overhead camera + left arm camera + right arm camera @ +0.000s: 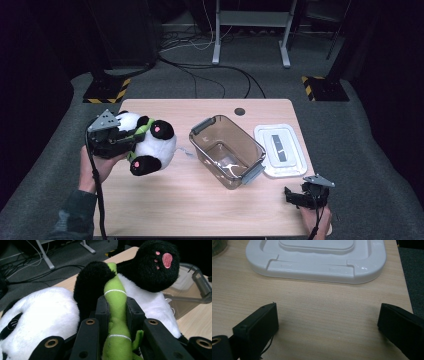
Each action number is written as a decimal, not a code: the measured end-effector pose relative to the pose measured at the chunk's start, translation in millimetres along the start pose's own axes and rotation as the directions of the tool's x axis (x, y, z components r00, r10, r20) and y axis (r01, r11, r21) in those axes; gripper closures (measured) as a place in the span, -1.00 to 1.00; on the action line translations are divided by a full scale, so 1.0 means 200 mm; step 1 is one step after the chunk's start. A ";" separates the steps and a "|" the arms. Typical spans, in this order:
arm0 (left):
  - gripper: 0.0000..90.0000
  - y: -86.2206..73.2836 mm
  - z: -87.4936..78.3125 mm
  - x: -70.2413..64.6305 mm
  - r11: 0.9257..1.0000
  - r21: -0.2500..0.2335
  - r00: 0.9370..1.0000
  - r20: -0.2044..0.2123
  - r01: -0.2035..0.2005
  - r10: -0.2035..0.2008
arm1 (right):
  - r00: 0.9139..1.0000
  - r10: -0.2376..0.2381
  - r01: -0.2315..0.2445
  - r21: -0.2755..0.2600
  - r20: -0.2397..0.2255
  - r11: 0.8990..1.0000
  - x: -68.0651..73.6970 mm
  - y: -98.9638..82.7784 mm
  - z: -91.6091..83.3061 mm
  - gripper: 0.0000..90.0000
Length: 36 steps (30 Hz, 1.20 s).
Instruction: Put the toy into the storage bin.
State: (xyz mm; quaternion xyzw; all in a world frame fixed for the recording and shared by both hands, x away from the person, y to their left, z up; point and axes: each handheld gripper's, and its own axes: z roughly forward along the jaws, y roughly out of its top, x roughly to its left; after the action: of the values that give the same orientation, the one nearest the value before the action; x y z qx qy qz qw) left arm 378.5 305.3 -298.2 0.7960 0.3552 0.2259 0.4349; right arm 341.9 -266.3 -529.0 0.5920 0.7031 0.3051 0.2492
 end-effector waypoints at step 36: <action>0.67 0.43 0.26 -0.14 0.992 -0.061 0.983 0.136 -0.112 0.119 | 1.000 0.000 0.000 -0.001 -0.001 1.000 0.00 0.00 0.00 -0.94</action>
State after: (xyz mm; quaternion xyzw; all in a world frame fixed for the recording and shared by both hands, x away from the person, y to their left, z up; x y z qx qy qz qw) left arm 427.7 224.8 -253.8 0.8172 0.2711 0.2037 0.4660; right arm 341.9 -266.4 -529.0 0.5919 0.7030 0.3055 0.2491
